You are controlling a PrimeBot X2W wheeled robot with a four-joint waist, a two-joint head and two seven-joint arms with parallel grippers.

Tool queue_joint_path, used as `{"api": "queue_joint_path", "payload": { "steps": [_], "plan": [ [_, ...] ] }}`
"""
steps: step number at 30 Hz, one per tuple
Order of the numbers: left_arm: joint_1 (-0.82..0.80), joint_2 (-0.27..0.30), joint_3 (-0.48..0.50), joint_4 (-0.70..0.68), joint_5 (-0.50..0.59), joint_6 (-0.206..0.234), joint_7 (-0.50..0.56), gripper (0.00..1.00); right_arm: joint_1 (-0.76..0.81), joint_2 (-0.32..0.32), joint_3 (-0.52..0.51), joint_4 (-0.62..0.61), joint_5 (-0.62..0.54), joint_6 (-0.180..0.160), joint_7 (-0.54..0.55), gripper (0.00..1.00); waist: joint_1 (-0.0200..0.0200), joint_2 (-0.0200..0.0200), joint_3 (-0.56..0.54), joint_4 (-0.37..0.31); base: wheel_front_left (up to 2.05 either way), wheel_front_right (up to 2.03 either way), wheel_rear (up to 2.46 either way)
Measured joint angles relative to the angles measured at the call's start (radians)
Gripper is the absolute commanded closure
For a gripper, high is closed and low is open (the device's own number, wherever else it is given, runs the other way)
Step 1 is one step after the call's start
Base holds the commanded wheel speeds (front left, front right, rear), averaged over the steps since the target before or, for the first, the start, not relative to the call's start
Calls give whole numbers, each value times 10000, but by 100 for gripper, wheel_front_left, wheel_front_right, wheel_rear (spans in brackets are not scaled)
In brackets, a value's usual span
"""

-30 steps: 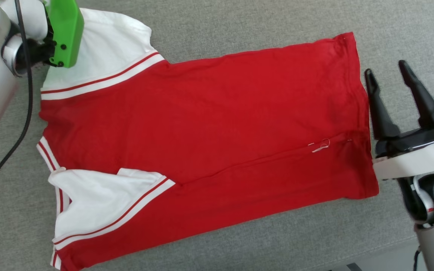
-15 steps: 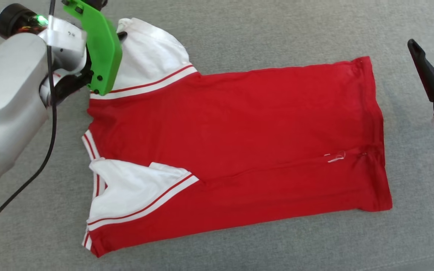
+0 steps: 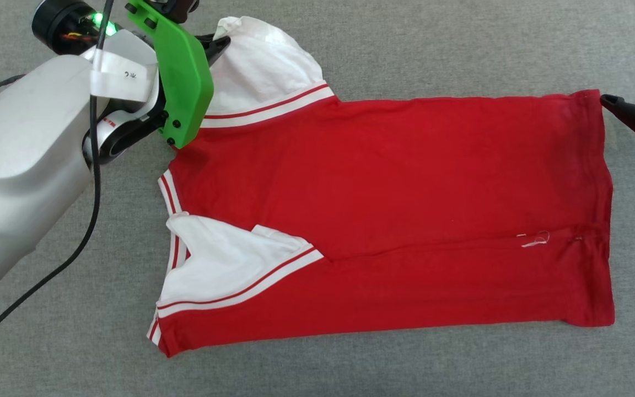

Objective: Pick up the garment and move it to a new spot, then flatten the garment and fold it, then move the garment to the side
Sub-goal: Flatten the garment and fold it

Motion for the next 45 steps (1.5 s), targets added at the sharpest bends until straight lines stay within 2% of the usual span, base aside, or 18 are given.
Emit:
{"api": "queue_joint_path", "payload": {
  "steps": [9,15,16,17,18,27,35,45],
  "plan": [
    [-325,-13,52,-343,314,35,-155,100,-872,715,736,1827,-82,0,-430,0,0,0,603,343,0,0,0],
    [-339,-23,38,-290,339,40,-251,100,-1066,566,1507,2428,-161,-10,-257,0,1,0,757,452,0,0,0],
    [-338,-23,31,-267,339,40,-276,100,-1084,558,1570,2443,-159,-12,-297,22,0,0,745,445,0,0,0],
    [-338,-19,25,-251,337,40,-278,100,-1087,545,1632,2445,-153,-12,-397,71,0,0,735,433,0,0,0],
    [-338,-17,15,-222,336,40,-295,100,-1097,527,1733,2454,-100,-12,-589,100,0,0,719,416,0,0,0],
    [-145,-46,-157,153,245,17,-621,100,-933,431,2548,2545,627,0,-2871,100,0,0,162,305,0,0,0],
    [876,173,-351,-119,119,52,-1051,100,-284,-92,3210,2174,815,0,-4725,100,0,0,-695,282,0,0,0],
    [2818,932,-466,-1402,-382,855,-1607,100,961,-347,3682,1806,872,0,-6241,100,0,0,-1808,346,0,0,0]
  ]
}}
